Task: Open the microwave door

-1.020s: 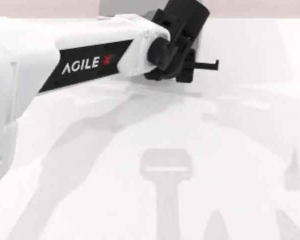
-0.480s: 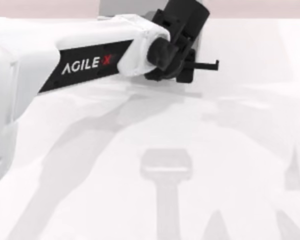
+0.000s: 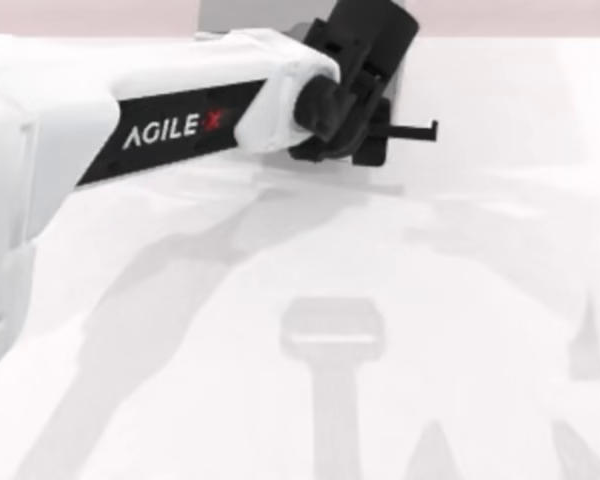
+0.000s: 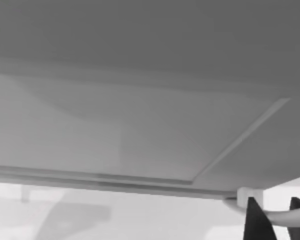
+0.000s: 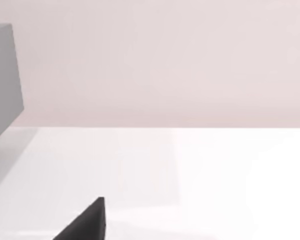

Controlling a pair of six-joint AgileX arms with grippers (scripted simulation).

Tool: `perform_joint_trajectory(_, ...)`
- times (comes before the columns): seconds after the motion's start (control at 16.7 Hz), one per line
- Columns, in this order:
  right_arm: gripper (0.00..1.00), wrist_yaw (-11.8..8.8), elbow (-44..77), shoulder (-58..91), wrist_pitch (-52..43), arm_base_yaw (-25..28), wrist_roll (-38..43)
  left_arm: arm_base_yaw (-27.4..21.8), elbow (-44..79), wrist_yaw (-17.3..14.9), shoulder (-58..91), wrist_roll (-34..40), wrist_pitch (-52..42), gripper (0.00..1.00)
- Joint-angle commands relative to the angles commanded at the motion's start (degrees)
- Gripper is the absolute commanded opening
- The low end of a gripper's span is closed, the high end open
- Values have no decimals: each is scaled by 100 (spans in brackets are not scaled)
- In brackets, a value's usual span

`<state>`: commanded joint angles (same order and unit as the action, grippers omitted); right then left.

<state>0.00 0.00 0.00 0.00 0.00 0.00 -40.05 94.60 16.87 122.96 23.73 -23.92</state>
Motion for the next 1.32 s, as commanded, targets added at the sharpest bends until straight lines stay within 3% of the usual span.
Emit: perform_joint_trajectory(1.32,100,0,0,0,0,0,0,75,-259,-92,-164,-202,144,0)
